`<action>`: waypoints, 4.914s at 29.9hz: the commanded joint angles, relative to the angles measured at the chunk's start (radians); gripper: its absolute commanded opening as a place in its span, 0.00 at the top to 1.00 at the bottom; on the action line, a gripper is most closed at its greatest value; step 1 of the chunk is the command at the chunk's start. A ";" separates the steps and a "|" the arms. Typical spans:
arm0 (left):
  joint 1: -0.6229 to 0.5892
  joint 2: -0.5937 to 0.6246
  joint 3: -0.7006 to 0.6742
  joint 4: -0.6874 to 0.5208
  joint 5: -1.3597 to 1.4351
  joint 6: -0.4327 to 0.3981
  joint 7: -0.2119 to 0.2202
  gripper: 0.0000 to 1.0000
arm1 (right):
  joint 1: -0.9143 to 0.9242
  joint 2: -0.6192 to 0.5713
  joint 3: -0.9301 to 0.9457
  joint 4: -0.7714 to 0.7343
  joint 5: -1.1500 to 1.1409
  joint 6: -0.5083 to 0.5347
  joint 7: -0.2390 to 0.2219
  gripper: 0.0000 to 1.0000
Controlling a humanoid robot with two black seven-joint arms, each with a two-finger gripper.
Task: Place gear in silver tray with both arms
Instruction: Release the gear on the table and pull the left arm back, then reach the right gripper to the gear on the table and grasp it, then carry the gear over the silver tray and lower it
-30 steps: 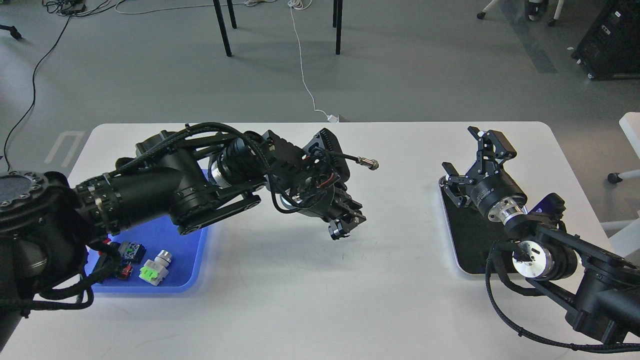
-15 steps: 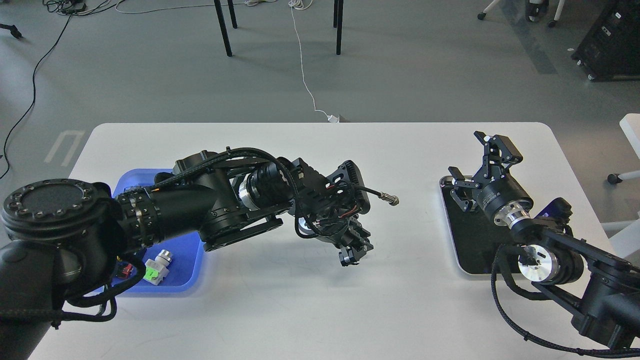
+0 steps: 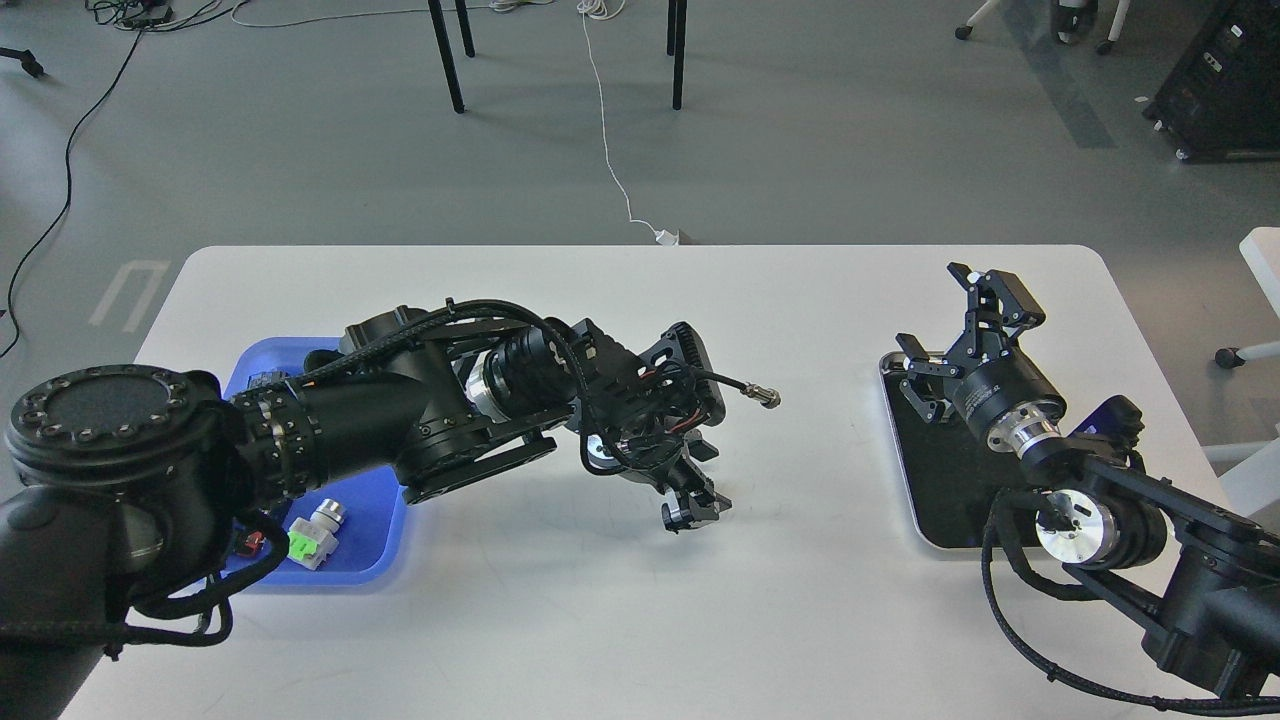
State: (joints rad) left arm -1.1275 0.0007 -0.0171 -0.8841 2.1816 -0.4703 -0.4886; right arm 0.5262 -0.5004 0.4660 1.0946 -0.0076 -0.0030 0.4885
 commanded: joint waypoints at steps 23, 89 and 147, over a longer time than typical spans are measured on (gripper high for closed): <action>0.748 0.477 -0.808 -0.246 -1.441 0.233 0.000 0.02 | 0.112 -0.003 -0.190 0.022 -0.382 0.003 0.000 0.01; 1.014 0.300 -1.175 -0.259 -1.539 0.153 0.000 0.02 | 0.943 0.500 -1.655 -0.074 -0.991 -0.348 0.000 0.41; 1.014 0.298 -1.175 -0.259 -1.540 0.148 0.000 0.02 | 1.008 0.500 -1.644 -0.090 -0.983 -0.350 0.000 0.83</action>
State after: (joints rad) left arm -0.1135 0.2999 -1.1923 -1.1428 0.6411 -0.3220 -0.4885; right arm 1.5070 0.0000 -1.1783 1.0005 -0.9893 -0.3527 0.4888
